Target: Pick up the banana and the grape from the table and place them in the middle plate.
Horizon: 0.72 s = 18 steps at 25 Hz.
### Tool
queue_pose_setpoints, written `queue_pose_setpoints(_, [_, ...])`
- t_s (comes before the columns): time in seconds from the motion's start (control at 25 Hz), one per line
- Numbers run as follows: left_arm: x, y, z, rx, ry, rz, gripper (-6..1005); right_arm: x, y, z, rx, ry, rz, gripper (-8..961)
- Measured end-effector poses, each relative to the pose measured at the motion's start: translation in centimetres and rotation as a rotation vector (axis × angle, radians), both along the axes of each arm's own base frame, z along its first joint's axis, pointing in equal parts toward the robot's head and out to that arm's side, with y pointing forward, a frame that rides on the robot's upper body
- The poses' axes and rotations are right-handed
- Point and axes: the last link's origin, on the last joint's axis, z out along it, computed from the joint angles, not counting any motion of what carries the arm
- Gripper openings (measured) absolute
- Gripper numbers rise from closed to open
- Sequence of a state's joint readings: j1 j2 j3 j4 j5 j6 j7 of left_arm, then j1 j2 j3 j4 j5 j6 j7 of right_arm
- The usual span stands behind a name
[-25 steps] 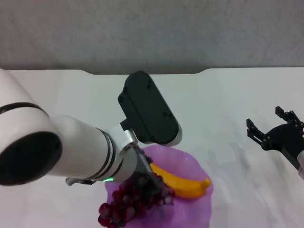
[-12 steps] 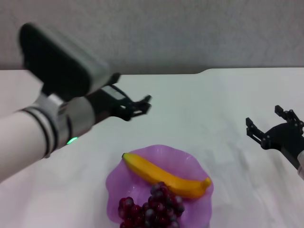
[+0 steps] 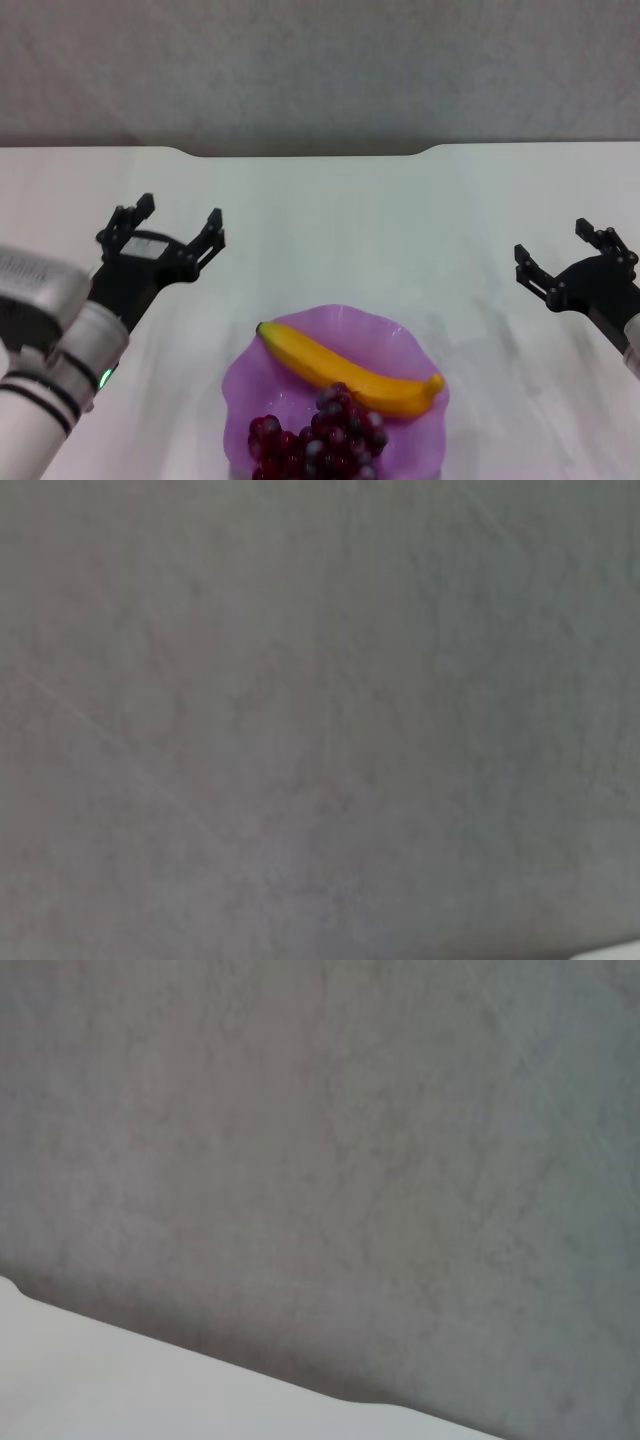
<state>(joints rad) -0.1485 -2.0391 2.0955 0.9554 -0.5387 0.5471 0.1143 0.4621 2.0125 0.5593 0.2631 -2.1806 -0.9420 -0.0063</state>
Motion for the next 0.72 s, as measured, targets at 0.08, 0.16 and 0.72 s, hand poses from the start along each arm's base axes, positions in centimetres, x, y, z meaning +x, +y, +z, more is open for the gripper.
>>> queue_pose_setpoints(0.08, [-1.4, -0.2, -0.2, 0.029, -0.030, -0.026, 896, -0.1, 0.0, 0.0, 0.002, 0.004, 0.004, 888])
queue_pose_setpoints(0.16, [-2.9, -0.2, 0.2, 0.053, -0.054, -0.030, 896, -0.2, 0.0, 0.0, 0.004, 0.006, 0.009, 888])
queue_pose_setpoints(0.72, [-9.5, 1.5, 2.7, 0.087, -0.083, 0.171, 894, 0.5, -0.1, 0.4, 0.036, 0.031, -0.038, 888])
